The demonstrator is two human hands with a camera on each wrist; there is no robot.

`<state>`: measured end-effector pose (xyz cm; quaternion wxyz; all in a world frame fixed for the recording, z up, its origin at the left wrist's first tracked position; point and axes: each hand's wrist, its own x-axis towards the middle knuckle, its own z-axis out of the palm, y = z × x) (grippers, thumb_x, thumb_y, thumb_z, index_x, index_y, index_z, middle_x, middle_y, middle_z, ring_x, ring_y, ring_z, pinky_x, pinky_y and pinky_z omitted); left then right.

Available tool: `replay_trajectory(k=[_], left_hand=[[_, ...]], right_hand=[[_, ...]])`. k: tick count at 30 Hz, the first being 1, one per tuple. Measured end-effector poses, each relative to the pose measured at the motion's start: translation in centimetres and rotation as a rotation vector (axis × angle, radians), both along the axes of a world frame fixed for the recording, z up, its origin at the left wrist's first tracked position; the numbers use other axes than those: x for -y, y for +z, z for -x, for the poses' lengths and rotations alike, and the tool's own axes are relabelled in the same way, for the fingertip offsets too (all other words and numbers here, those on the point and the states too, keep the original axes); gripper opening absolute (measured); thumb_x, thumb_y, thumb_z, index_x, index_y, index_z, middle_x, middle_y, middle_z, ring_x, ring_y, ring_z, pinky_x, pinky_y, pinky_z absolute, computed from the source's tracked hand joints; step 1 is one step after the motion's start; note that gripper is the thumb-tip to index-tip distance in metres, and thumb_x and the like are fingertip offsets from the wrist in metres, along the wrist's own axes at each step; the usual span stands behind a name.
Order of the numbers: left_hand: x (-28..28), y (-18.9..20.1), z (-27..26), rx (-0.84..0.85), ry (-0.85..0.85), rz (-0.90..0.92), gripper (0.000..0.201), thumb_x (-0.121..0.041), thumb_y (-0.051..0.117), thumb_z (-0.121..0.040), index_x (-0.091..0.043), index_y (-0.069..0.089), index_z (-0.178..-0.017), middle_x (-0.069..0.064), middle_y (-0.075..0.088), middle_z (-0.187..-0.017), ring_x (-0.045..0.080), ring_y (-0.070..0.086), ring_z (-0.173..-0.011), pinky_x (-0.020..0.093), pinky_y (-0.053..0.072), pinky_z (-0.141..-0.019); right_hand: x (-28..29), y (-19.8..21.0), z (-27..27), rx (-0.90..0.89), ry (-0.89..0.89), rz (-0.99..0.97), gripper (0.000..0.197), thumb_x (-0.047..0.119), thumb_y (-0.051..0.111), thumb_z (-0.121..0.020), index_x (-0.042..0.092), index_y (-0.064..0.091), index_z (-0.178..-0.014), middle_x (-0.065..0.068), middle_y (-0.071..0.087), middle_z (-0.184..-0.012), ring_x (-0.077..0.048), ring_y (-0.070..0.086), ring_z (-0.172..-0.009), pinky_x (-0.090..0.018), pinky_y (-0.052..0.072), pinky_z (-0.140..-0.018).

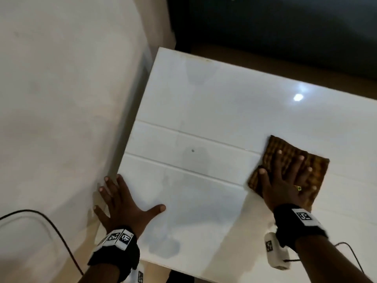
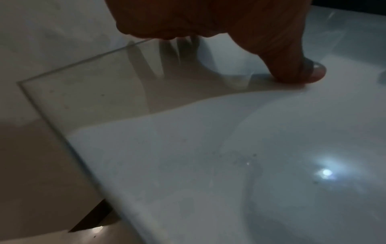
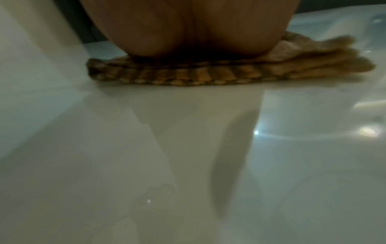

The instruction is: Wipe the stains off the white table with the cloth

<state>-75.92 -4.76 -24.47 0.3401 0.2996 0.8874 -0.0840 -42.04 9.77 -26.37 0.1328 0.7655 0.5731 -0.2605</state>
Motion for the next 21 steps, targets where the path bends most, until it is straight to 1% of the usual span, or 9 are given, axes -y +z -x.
replay_trajectory(k=[2, 4, 8, 10, 12, 14, 16, 18, 21], left_hand=[[0.6, -0.5, 0.4, 0.016, 0.005, -0.034, 0.158, -0.104, 0.038, -0.026, -0.033, -0.035, -0.147, -0.005, -0.04, -0.157, 0.022, -0.027, -0.15, 0.067, 0.002, -0.118], [0.8, -1.1, 0.6, 0.007, 0.001, -0.054, 0.161, -0.106, 0.037, -0.024, -0.031, -0.03, -0.15, -0.004, -0.034, -0.16, 0.024, -0.021, -0.152, 0.068, 0.006, -0.116], [0.6, -1.6, 0.6, 0.02, -0.026, -0.025, 0.162, -0.106, 0.03, -0.023, -0.026, -0.023, -0.153, 0.002, -0.024, -0.164, 0.03, -0.01, -0.153, 0.07, 0.018, -0.112], [0.4, -1.4, 0.7, 0.031, -0.024, -0.001, 0.163, -0.104, 0.031, -0.021, -0.026, -0.028, -0.151, 0.002, -0.031, -0.162, 0.03, -0.015, -0.152, 0.069, 0.016, -0.114], [0.3, -1.1, 0.7, 0.056, -0.013, -0.011, 0.162, -0.104, 0.031, -0.021, -0.028, -0.033, -0.149, -0.001, -0.038, -0.159, 0.028, -0.021, -0.151, 0.069, 0.013, -0.115], [0.3, -0.8, 0.8, 0.07, -0.004, -0.018, 0.161, -0.106, 0.029, -0.021, -0.029, -0.037, -0.146, -0.002, -0.045, -0.154, 0.027, -0.027, -0.149, 0.069, 0.008, -0.115], [0.3, -0.6, 0.6, 0.082, 0.01, -0.027, 0.161, -0.107, 0.028, -0.02, -0.029, -0.04, -0.144, -0.003, -0.048, -0.152, 0.027, -0.031, -0.148, 0.068, 0.004, -0.116], [0.3, -0.6, 0.7, 0.091, 0.019, -0.031, 0.163, -0.106, 0.036, -0.023, -0.029, -0.042, -0.143, -0.003, -0.049, -0.151, 0.027, -0.033, -0.147, 0.068, 0.002, -0.116], [0.2, -0.5, 0.8, 0.088, 0.038, -0.039, 0.164, -0.102, 0.045, -0.026, -0.027, -0.043, -0.142, -0.003, -0.05, -0.15, 0.03, -0.031, -0.147, 0.069, 0.002, -0.115]], right_hand=[[0.4, -0.1, 4.1, 0.013, 0.022, -0.034, 0.075, 0.069, 0.026, -0.095, 0.05, -0.021, -0.149, -0.008, -0.03, -0.162, -0.038, -0.022, -0.149, -0.073, 0.001, -0.112], [0.9, -0.3, 10.3, 0.0, 0.198, -0.058, 0.076, 0.068, 0.028, -0.094, 0.048, -0.019, -0.151, -0.013, -0.027, -0.162, -0.043, -0.019, -0.149, -0.073, 0.001, -0.113], [1.2, -0.6, 22.2, -0.139, 0.429, -0.09, 0.076, 0.07, 0.028, -0.093, 0.047, -0.013, -0.153, -0.01, -0.031, -0.161, -0.04, -0.029, -0.146, -0.07, -0.014, -0.11], [0.8, -0.8, 22.7, -0.147, 0.484, -0.08, 0.074, 0.069, 0.025, -0.095, 0.049, -0.016, -0.152, -0.003, -0.033, -0.161, -0.035, -0.031, -0.146, -0.067, -0.017, -0.11], [0.2, -0.7, 19.0, -0.103, 0.505, -0.089, 0.07, 0.068, 0.025, -0.096, 0.052, -0.015, -0.151, 0.004, -0.029, -0.163, -0.028, -0.025, -0.15, -0.063, -0.013, -0.115], [0.0, -0.3, 14.7, -0.033, 0.435, -0.103, 0.069, 0.07, 0.024, -0.094, 0.054, -0.015, -0.149, 0.006, -0.026, -0.163, -0.028, -0.019, -0.152, -0.061, -0.006, -0.118], [0.0, 0.0, 12.4, 0.019, 0.346, -0.052, 0.07, 0.073, 0.018, -0.093, 0.053, -0.018, -0.149, 0.002, -0.03, -0.162, -0.03, -0.021, -0.151, -0.063, -0.003, -0.118], [0.1, 0.1, 13.8, 0.026, 0.284, -0.035, 0.075, 0.074, 0.015, -0.091, 0.048, -0.019, -0.152, -0.005, -0.032, -0.161, -0.035, -0.024, -0.149, -0.067, -0.001, -0.116], [0.3, 0.0, 19.3, 0.02, 0.248, -0.057, 0.082, 0.075, 0.018, -0.091, 0.039, -0.022, -0.153, -0.016, -0.033, -0.159, -0.043, -0.026, -0.146, -0.07, -0.002, -0.114]])
